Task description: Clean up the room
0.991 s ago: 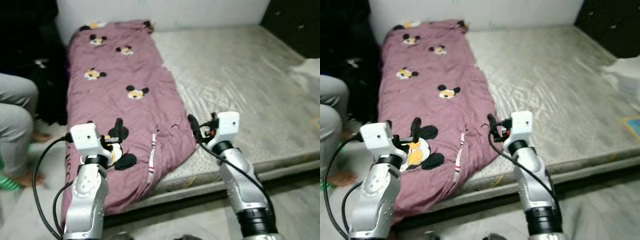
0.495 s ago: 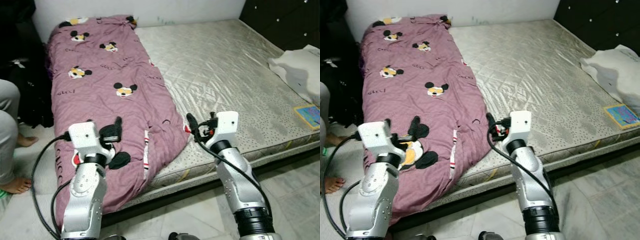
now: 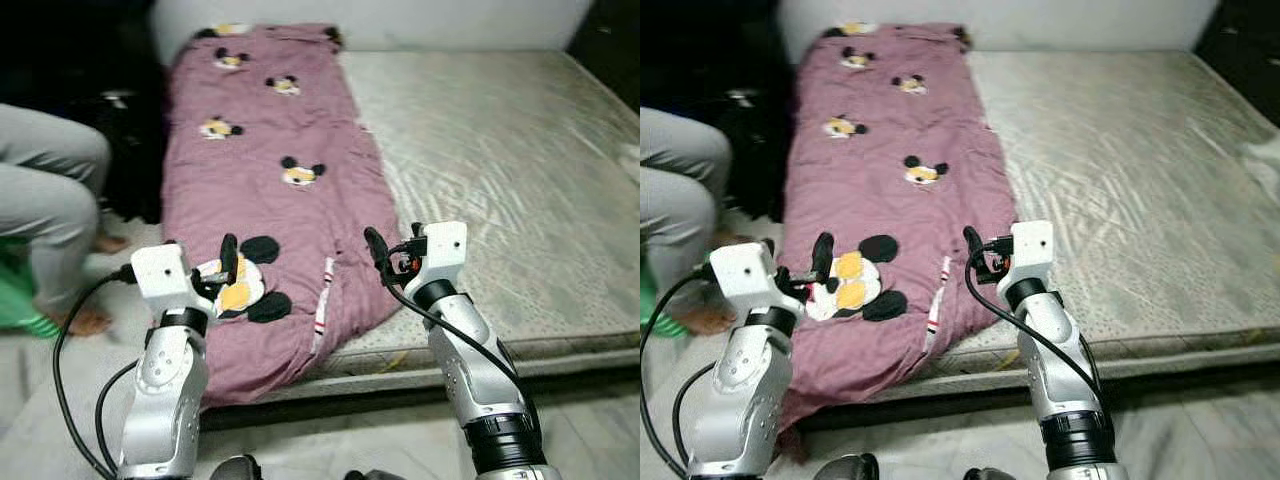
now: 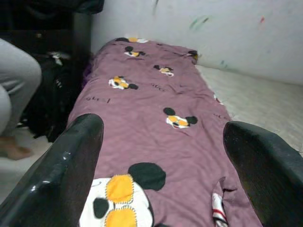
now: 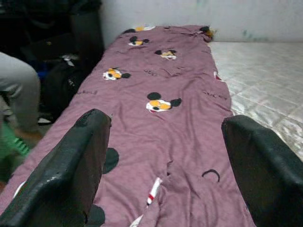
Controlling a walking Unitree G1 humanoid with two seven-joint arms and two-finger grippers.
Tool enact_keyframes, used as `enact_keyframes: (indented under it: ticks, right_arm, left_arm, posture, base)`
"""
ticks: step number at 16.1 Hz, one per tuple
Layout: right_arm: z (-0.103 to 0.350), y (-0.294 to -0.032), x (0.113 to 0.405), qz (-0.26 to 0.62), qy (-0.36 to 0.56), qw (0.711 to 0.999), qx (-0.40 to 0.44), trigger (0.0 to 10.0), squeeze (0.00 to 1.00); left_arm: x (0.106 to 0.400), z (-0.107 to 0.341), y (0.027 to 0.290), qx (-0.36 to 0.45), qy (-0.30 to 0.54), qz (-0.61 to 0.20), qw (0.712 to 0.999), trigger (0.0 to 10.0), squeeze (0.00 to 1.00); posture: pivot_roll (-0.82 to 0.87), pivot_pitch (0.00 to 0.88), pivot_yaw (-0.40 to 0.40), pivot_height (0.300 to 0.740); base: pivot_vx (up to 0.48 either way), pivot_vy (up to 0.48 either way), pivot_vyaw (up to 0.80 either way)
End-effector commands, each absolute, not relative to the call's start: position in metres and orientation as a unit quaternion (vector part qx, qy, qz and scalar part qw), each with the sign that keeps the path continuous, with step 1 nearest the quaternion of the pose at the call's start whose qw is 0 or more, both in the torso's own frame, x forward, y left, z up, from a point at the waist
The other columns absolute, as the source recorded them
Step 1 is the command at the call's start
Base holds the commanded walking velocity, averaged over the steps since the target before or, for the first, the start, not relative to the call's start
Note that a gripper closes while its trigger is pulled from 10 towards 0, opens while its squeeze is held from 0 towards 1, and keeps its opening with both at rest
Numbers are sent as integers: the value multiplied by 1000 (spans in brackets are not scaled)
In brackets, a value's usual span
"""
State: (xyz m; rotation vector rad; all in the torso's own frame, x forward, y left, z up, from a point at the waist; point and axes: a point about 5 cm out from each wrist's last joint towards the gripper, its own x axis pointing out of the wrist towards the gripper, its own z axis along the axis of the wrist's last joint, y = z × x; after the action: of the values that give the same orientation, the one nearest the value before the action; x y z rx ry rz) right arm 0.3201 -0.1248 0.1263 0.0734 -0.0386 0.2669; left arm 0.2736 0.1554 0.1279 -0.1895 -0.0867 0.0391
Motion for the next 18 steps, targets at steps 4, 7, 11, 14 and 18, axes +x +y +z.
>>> enact_keyframes:
  ticks: [4, 7, 11, 14, 18]
  right_arm:
    - [125, -129, 321, 121, -14, 992, 45, 10000, 0]
    - [125, -131, 320, 120, -18, 991, 49, 10000, 0]
    - [122, -138, 310, 125, -10, 990, 60, 10000, 0]
    - [114, -156, 293, 115, 7, 992, 47, 10000, 0]
    - [107, -181, 273, 96, 30, 995, 29, 10000, 0]
  left_arm:
    - [274, 131, 152, -97, -46, 9, 994, 10000, 0]
    - [274, 131, 152, -96, -45, 8, 994, 10000, 0]
    - [259, 121, 165, -67, -28, 28, 997, 10000, 0]
    - [234, 116, 186, -20, -19, 42, 999, 10000, 0]
    - [203, 113, 204, 29, -3, 55, 998, 10000, 0]
  posture:
    - [-40, 102, -33, 740]
    - [-40, 100, -30, 740]
    - [-30, 116, -27, 740]
    - [-21, 144, -34, 740]
    - [-17, 174, -45, 740]
  base:
    - [0, 0, 0]
    - [0, 0, 0]
    - [0, 0, 0]
    - [0, 0, 0]
    - [0, 0, 0]
